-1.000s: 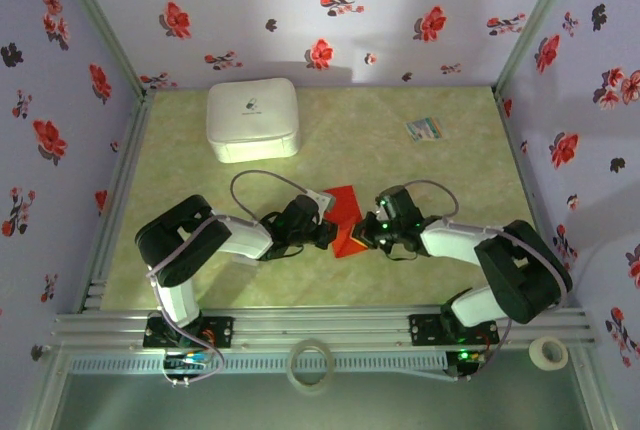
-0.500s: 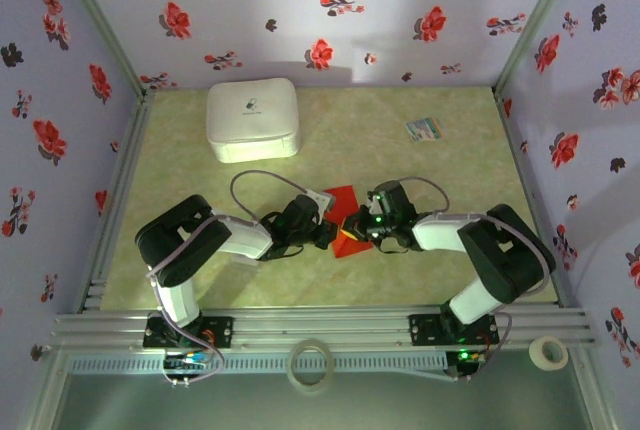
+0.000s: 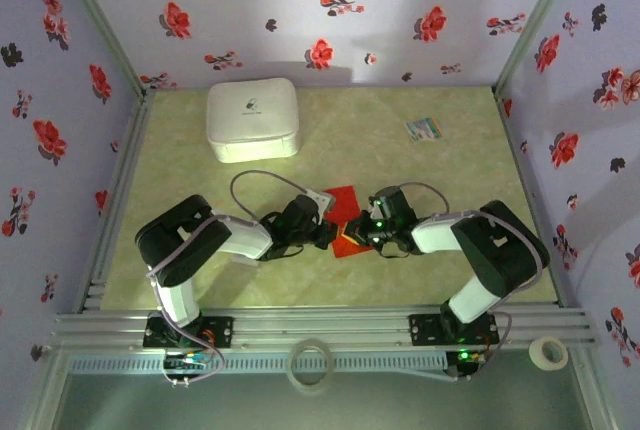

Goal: Fold a paper plane with a square sheet of paper (pick it up from the middle)
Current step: Fold the triangle a second time at the center of the table.

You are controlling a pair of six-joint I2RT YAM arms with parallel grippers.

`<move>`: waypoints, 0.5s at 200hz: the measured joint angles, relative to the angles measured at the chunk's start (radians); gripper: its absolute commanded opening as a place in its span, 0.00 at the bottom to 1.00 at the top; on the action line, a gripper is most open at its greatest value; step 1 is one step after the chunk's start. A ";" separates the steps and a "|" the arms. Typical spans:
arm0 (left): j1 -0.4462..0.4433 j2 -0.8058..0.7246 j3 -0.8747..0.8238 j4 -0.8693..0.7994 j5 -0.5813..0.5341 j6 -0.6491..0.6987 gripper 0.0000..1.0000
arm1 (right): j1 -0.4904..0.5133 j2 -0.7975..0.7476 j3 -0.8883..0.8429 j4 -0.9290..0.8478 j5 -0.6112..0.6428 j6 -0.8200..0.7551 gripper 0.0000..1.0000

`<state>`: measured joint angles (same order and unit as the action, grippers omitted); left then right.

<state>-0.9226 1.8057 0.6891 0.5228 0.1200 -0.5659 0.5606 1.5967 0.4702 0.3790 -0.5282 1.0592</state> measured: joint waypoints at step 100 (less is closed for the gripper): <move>0.000 0.000 0.000 0.000 0.000 0.000 0.00 | -0.068 -0.007 0.077 -0.146 0.027 -0.071 0.03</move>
<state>-0.9222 1.8057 0.6891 0.5224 0.1204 -0.5655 0.4931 1.5898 0.5468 0.2333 -0.5007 0.9878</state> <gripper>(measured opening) 0.045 0.058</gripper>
